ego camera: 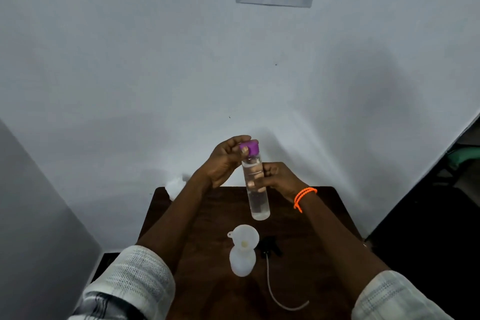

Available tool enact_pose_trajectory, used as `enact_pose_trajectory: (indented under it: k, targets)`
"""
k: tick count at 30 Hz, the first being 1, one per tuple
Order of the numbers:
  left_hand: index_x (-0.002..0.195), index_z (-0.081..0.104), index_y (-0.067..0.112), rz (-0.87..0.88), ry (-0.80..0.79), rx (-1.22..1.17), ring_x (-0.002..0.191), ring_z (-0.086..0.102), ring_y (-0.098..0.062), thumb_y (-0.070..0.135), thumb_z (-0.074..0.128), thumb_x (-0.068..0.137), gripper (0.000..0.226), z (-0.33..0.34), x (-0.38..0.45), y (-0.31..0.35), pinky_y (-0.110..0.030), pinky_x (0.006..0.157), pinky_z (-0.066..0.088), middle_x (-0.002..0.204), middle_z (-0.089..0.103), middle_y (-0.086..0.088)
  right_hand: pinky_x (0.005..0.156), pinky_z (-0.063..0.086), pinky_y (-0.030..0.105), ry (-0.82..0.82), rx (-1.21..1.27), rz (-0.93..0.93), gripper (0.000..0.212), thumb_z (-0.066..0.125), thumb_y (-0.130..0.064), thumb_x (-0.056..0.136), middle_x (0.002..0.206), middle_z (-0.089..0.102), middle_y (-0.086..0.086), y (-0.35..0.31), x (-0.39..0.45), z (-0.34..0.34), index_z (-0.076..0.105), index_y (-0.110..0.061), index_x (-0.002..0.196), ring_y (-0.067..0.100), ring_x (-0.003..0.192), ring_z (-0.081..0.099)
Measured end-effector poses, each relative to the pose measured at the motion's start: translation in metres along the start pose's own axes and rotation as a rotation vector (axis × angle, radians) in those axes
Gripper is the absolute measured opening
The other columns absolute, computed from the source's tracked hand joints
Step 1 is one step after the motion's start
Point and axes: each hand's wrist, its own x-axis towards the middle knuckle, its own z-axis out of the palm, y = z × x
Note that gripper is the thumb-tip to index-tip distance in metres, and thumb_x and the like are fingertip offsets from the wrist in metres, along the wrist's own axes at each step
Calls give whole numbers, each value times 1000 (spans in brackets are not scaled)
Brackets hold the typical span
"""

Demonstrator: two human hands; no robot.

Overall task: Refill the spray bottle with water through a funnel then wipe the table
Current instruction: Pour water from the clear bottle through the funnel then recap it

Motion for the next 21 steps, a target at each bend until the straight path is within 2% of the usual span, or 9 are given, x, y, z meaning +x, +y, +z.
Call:
enact_pose_trajectory:
  k: [2, 4, 6, 10, 12, 14, 16, 18, 21]
  targets:
    - [109, 65, 11, 7, 35, 13, 110, 63, -35, 10, 80, 77, 35, 4, -2, 0, -46, 101, 47, 122, 64, -26, 86, 58, 42, 24, -27, -13, 30, 85, -3, 73, 96, 77, 18, 2, -4, 3, 79, -9, 101, 27, 89, 74]
    - [98, 63, 9, 17, 104, 99, 90, 69, -25, 2, 77, 79, 25, 7, -4, -1, -39, 86, 52, 96, 70, -15, 89, 59, 41, 60, -65, -25, 31, 88, -6, 70, 95, 79, 14, 5, -6, 8, 80, -11, 100, 27, 91, 75]
    - [93, 62, 7, 35, 178, 192, 78, 69, -19, -3, 79, 79, 25, 9, -6, 0, -38, 80, 53, 82, 69, -5, 93, 59, 46, 107, -98, -34, 33, 90, -10, 66, 94, 79, 11, 6, -7, 12, 81, -13, 98, 28, 93, 76]
    - [91, 65, 10, 71, 327, 332, 85, 71, -20, 14, 96, 61, 44, 15, -11, 2, -38, 84, 58, 93, 75, -11, 93, 59, 48, 173, -145, -35, 33, 92, -15, 62, 91, 80, 6, 8, -9, 15, 81, -17, 93, 25, 90, 76]
    - [90, 63, 14, 90, 364, 385, 81, 68, -17, 24, 99, 55, 51, 17, -12, 2, -35, 79, 59, 89, 69, -6, 91, 59, 47, 179, -163, -35, 34, 93, -16, 62, 90, 80, 4, 8, -11, 17, 81, -18, 93, 24, 89, 76]
    - [91, 62, 17, 102, 368, 374, 81, 63, -16, 30, 98, 55, 53, 17, -12, 3, -36, 81, 57, 88, 61, -2, 90, 60, 45, 195, -168, -38, 34, 93, -15, 62, 90, 80, 3, 8, -13, 19, 81, -18, 94, 22, 88, 76]
    - [98, 62, 14, 109, 373, 319, 84, 64, -16, 29, 95, 60, 52, 15, -11, 1, -41, 88, 56, 91, 61, -4, 89, 60, 42, 229, -168, -37, 35, 93, -16, 62, 90, 80, 0, 8, -14, 21, 81, -20, 94, 19, 87, 76]
    - [107, 63, 13, 124, 393, 316, 86, 66, -14, 30, 91, 61, 56, 14, -13, 1, -39, 90, 56, 92, 64, -3, 88, 60, 39, 262, -160, -37, 37, 93, -17, 62, 91, 80, -2, 8, -15, 21, 80, -22, 96, 17, 87, 76]
    - [110, 64, 23, 153, 425, 344, 90, 66, -17, 36, 88, 57, 59, 14, -16, 0, -36, 89, 57, 91, 65, -3, 84, 59, 34, 290, -145, -43, 39, 94, -15, 62, 92, 80, -3, 9, -17, 19, 80, -22, 98, 15, 87, 76]
